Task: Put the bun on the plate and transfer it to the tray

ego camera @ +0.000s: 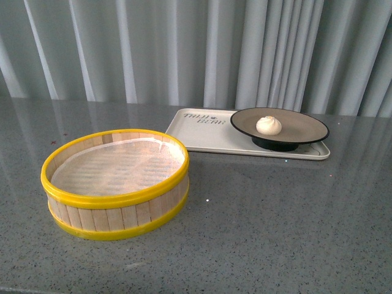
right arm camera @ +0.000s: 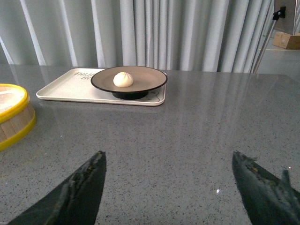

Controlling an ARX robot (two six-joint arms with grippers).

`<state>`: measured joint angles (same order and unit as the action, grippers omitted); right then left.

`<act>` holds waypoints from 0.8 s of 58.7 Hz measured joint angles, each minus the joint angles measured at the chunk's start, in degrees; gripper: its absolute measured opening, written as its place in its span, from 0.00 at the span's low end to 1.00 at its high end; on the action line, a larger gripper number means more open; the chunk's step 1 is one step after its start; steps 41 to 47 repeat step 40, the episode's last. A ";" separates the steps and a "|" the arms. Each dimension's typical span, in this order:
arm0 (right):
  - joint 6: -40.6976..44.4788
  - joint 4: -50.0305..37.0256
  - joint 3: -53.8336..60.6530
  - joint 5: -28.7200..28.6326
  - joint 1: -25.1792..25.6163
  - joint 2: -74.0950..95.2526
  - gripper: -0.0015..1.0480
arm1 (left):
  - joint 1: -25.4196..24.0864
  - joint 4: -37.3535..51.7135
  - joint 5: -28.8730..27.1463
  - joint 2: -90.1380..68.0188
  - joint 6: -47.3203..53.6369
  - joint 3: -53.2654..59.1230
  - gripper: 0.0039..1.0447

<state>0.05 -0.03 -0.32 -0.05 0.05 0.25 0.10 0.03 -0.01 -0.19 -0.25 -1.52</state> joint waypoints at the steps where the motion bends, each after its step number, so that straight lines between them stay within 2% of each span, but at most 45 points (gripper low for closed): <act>1: 0.00 0.00 0.00 0.00 0.00 0.00 0.80 | 0.00 0.00 0.00 0.00 0.00 0.00 0.94; 5: -0.02 0.00 0.00 0.00 0.00 0.00 0.94 | 0.00 0.00 0.00 0.00 0.00 0.00 0.94; 6: -0.07 0.00 0.00 0.00 0.00 0.00 0.94 | 0.00 0.00 0.00 0.00 0.00 0.00 0.94; 10: -0.02 0.00 0.00 0.00 0.00 0.00 0.91 | 0.00 0.00 0.00 0.00 0.00 0.00 0.94; 47: -0.02 0.00 0.00 0.00 0.00 0.00 0.92 | 0.00 0.00 0.00 0.00 0.00 0.00 0.94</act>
